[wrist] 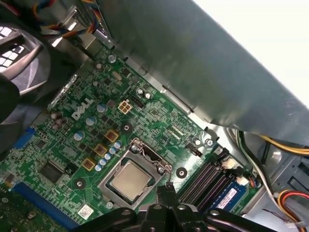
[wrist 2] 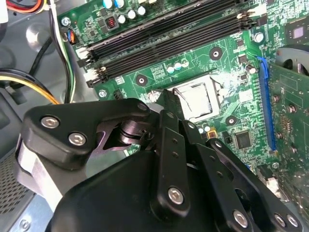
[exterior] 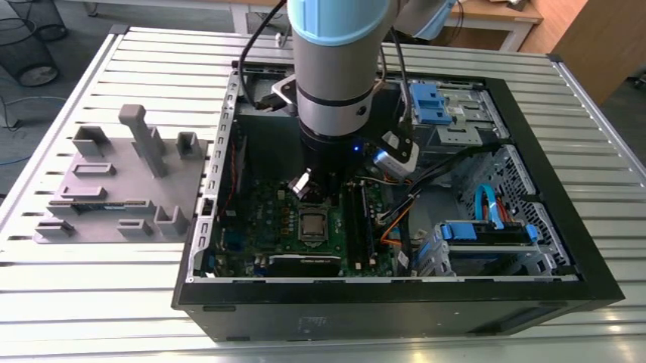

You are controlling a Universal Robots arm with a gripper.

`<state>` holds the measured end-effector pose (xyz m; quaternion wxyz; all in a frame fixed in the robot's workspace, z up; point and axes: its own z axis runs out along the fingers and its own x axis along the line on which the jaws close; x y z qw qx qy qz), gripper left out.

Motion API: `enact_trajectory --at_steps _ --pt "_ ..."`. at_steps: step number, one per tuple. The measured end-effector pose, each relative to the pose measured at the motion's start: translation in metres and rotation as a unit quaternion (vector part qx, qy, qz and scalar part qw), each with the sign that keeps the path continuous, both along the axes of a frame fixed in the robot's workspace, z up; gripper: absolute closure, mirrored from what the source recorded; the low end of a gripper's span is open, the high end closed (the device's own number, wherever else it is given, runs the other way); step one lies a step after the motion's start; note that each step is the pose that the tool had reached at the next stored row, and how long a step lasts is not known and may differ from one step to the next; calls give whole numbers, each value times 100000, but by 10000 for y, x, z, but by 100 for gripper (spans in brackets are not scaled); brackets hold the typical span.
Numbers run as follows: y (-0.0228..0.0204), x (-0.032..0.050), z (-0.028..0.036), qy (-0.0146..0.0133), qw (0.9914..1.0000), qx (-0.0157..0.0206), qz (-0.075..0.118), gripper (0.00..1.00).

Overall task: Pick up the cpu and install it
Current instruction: 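Install the first cpu locking lever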

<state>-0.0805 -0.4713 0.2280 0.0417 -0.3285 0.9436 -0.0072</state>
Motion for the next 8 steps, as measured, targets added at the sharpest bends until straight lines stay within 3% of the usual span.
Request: enact_trajectory --at_steps 8 --pt "-22 1 -81 -10 99987 -33 -1582 89"
